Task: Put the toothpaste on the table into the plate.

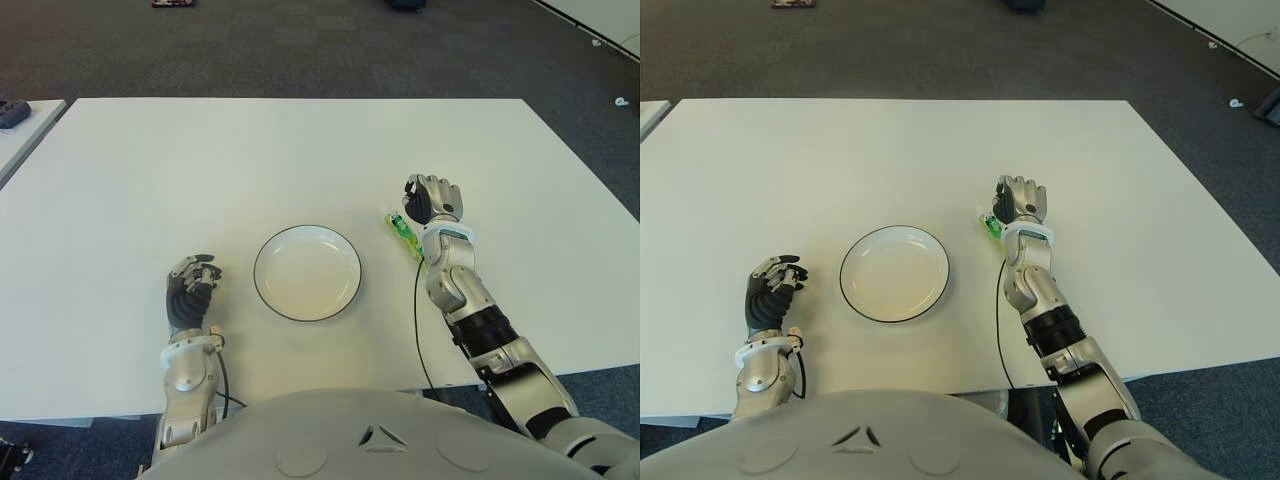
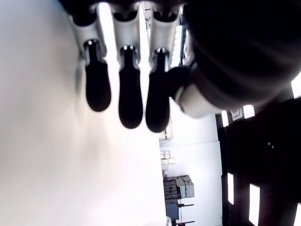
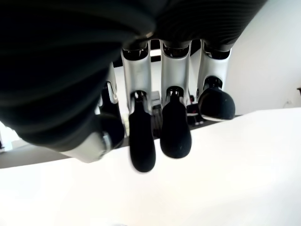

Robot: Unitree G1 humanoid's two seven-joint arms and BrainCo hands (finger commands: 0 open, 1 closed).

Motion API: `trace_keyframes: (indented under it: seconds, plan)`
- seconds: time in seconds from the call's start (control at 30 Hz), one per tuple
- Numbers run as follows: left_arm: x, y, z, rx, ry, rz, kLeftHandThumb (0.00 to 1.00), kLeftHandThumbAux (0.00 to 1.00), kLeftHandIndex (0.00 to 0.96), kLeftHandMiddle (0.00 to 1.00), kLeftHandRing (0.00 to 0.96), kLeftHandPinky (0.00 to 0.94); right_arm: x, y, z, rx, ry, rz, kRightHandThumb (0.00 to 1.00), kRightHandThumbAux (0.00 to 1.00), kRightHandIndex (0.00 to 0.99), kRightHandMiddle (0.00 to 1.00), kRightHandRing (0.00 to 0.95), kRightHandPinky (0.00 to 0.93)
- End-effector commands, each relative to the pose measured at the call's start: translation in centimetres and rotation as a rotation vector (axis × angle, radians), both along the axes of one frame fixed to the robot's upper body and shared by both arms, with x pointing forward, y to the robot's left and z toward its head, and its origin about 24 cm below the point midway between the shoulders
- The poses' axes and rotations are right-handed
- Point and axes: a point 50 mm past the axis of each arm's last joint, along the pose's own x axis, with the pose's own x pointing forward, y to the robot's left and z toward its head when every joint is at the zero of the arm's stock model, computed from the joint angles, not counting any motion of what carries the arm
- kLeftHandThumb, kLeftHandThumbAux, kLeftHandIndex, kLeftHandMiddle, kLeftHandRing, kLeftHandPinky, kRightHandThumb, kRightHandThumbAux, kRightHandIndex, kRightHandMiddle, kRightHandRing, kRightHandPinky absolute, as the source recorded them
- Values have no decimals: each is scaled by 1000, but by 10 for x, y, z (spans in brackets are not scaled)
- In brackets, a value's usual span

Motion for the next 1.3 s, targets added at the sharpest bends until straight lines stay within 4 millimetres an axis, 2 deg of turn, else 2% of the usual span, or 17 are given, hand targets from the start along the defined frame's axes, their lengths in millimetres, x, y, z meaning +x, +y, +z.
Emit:
trace_keyframes:
  seconds: [0.03, 0.17, 0.47, 0.87, 1.3]
  plan:
    - [-6, -2, -9, -12, 59, -8, 703, 715, 429, 561, 546, 525, -7, -2, 1, -1, 115, -9, 480, 337, 28, 39, 37, 40]
    - [-6, -1, -9, 5, 63, -13, 703, 716, 428, 555, 541, 516, -14, -1, 9, -10, 163, -18, 446, 245, 5, 8, 7, 8]
    - [-5, 0, -9, 3, 43, -24, 702, 716, 428, 550, 545, 531, -26, -1, 16, 38, 186, -52, 435, 135, 0, 0, 0, 0]
    - [-3, 1, -11, 18, 7, -50, 703, 717, 429, 557, 557, 547, -38, -7, 10, 54, 248, -101, 487, 104, 0, 0, 0, 0]
    - [0, 1, -12, 25, 7, -52, 704, 716, 429, 564, 571, 546, -49, -19, -15, -5, 352, -139, 505, 97, 0, 0, 0, 0]
